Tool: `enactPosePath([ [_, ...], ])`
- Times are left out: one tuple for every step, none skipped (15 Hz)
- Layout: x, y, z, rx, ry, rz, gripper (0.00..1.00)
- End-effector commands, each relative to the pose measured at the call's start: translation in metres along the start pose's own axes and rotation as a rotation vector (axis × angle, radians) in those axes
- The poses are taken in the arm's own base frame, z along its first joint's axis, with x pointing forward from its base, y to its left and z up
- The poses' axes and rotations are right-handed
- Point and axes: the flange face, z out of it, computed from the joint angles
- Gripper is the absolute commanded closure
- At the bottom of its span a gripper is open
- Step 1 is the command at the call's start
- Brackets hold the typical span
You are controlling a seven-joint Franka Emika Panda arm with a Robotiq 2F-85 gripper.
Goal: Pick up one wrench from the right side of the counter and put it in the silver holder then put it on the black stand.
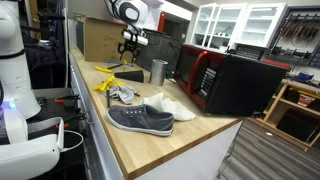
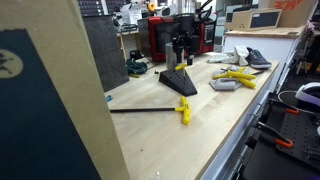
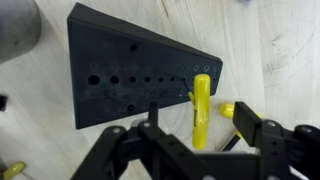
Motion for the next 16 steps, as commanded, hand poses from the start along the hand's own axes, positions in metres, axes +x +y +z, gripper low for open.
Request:
enactPosePath([
  [0.006, -0.004, -0.017, -0.068, -0.008, -0.012, 0.00],
  [0.009, -0.005, -0.022, -0.081, -0.015, -0.027, 0.00],
  [0.012, -0.005, -0.028, -0.094, -0.028, -0.047, 0.00],
  [0.016, -0.006, -0.033, -0.107, -0.042, -0.064, 0.00],
  [0.021, -0.007, -0.037, -0.122, -0.060, -0.085, 0.00],
  [0.025, -0.009, -0.042, -0.142, -0.090, -0.104, 0.00],
  [0.029, -0.010, -0.047, -0.166, -0.120, -0.111, 0.00],
  [0.033, -0.013, -0.051, -0.191, -0.141, -0.109, 0.00],
  [0.037, -0.016, -0.053, -0.210, -0.156, -0.114, 0.00],
  [0.042, -0.019, -0.055, -0.221, -0.163, -0.128, 0.00],
  [0.044, -0.022, -0.058, -0.240, -0.171, -0.115, 0.00],
  [0.046, -0.024, -0.060, -0.256, -0.174, -0.105, 0.00],
  [0.049, -0.027, -0.064, -0.280, -0.173, -0.067, 0.00],
  [0.052, -0.030, -0.067, -0.302, -0.151, 0.014, 0.00],
  [0.054, -0.033, -0.069, -0.304, -0.136, 0.076, 0.00],
  [0.057, -0.036, -0.072, -0.314, -0.126, 0.132, 0.00],
])
